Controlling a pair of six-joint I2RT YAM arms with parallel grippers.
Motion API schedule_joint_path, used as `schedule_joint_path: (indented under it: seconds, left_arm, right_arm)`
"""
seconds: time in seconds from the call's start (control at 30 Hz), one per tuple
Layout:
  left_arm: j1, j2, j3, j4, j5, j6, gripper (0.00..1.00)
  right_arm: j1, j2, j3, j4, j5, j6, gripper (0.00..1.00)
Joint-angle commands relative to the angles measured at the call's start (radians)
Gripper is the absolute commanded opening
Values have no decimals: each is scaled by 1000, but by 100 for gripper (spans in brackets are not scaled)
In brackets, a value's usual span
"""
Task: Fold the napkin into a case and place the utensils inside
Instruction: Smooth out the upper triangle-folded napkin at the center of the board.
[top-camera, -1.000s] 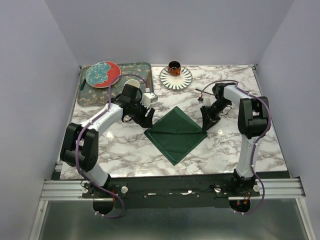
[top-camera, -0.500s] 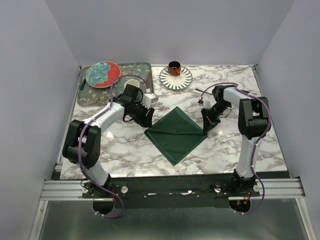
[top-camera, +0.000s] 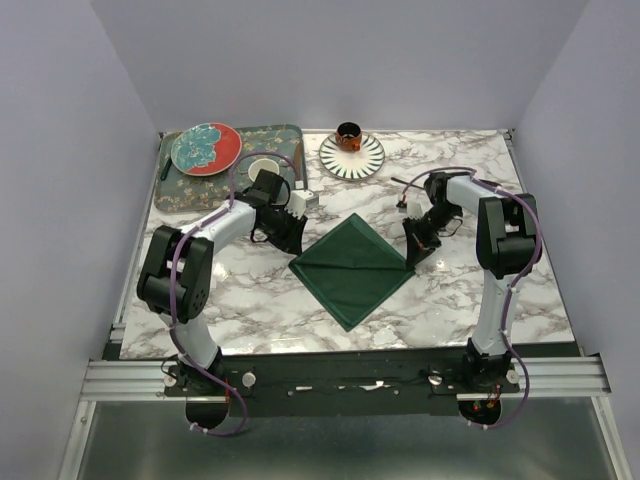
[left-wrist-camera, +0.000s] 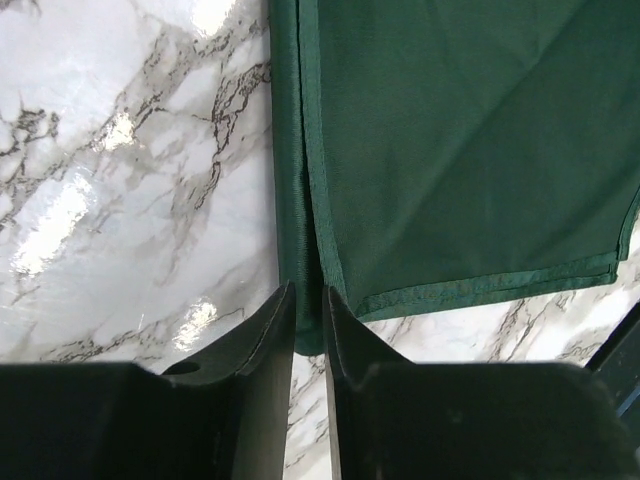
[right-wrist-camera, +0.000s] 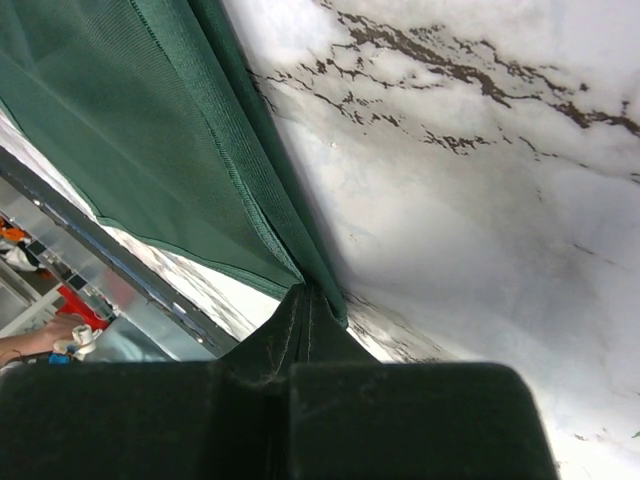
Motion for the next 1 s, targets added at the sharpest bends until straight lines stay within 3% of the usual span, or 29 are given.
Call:
schedule_joint_path:
  seconds: [0.0,0.33,0.57,0.97]
  left_arm:
    - [2,39,20,-29,6,0,27]
    - [5,48,32,-19,3,-20,26]
    - [19,-50,37,-13,86,6,48]
    - [-18,26,44,-49,55,17,45]
  right_arm:
    - [4,-14,-22,27,26,12,1]
    - [4,-10,-36,44,39,21,1]
    - [2,-10,-34,50,36,37,1]
    - [0,-8,-42,59,35,57,1]
